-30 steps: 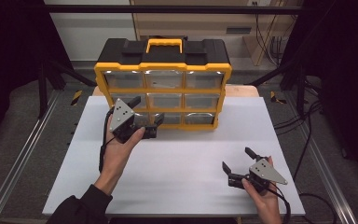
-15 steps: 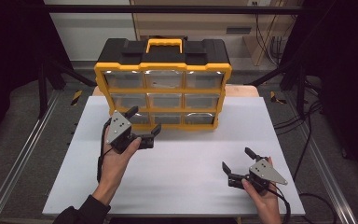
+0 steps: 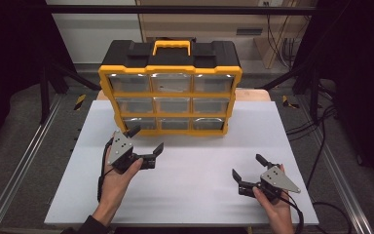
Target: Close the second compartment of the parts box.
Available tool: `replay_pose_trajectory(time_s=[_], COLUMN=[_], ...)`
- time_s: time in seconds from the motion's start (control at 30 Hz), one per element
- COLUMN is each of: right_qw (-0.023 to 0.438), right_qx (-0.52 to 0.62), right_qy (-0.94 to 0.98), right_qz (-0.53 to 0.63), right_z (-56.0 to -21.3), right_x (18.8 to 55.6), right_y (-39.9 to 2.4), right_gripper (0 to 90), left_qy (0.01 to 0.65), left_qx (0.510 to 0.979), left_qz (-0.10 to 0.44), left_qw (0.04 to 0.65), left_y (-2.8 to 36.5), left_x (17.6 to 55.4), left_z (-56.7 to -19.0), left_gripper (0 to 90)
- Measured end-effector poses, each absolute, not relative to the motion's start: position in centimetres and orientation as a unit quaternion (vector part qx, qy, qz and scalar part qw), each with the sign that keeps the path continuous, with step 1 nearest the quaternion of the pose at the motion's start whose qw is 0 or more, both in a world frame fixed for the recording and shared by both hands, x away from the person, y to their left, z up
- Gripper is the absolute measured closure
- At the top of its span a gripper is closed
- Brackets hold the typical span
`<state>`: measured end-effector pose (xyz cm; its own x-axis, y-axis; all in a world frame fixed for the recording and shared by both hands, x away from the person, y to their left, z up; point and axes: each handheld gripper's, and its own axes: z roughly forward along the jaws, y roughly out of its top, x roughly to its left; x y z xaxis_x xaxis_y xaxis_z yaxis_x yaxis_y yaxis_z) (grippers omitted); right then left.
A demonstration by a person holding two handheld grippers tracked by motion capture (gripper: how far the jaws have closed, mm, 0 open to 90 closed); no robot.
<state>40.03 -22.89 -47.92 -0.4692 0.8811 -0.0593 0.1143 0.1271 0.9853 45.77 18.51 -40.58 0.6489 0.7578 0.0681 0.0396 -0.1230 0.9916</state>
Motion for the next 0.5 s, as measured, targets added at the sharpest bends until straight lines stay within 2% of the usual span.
replay_pose_trajectory(time_s=[0.5], right_qw=[0.352], right_qx=[0.376], right_qy=[0.664], right_qz=[0.541], right_z=[-48.0], right_x=[40.1], right_y=[-22.9], right_gripper=[3.2], left_qy=[0.308], left_qx=[0.681], left_qz=[0.306], left_qw=[0.590], left_y=[21.7], left_x=[44.8], left_z=[-42.6], left_gripper=[3.0])
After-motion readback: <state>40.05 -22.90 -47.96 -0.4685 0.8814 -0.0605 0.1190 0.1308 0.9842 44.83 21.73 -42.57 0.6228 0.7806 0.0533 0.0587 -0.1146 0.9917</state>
